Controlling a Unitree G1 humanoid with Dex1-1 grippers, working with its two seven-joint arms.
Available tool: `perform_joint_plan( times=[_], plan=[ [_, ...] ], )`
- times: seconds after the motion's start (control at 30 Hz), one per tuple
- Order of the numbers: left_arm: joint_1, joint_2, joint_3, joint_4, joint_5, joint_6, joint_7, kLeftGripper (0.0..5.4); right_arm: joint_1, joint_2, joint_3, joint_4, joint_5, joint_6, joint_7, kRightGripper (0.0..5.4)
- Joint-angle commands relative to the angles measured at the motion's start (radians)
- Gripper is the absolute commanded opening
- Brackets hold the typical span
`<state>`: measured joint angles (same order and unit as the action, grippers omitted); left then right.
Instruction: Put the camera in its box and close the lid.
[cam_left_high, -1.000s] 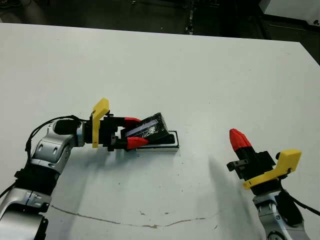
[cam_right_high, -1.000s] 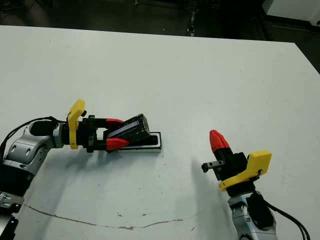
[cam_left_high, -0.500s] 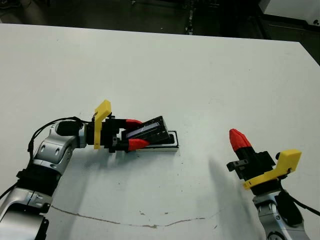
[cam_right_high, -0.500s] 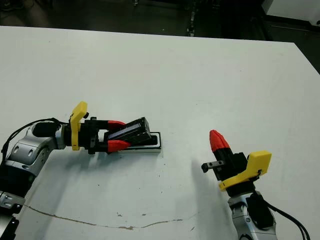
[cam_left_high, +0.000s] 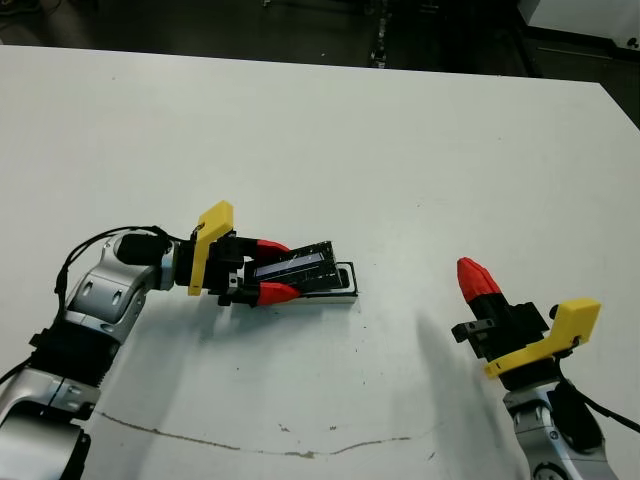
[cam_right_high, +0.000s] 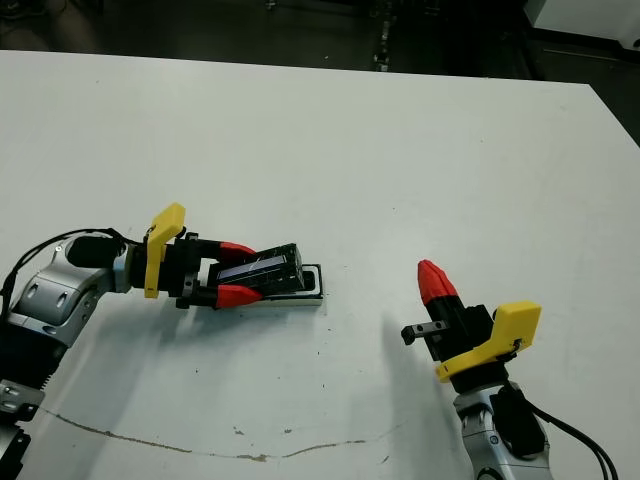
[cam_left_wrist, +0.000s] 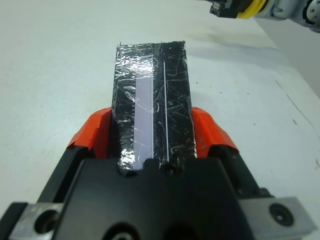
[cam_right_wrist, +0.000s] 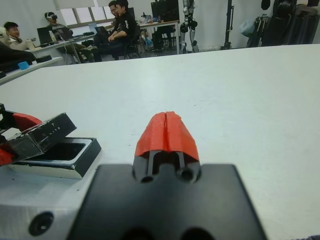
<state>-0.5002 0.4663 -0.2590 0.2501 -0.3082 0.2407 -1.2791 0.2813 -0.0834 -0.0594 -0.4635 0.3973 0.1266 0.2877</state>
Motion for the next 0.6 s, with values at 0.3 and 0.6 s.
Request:
perform_joint_plan(
  times=[0.3, 0.6],
  plan=[
    [0.044, -0.052, -0.073, -0.006, 0.017, 0.012, -0.029, 3.15, 0.0, -0.007, -0.007, 0.003, 0.008, 0.001, -0.007, 0.0],
    [0.132, -0.064, -0.079, -0.122, 0.108, 0.018, 0.18, 3.15, 0.006, -0.01, -0.009, -0.006, 0.01, 0.004, -0.009, 0.0]
  ],
)
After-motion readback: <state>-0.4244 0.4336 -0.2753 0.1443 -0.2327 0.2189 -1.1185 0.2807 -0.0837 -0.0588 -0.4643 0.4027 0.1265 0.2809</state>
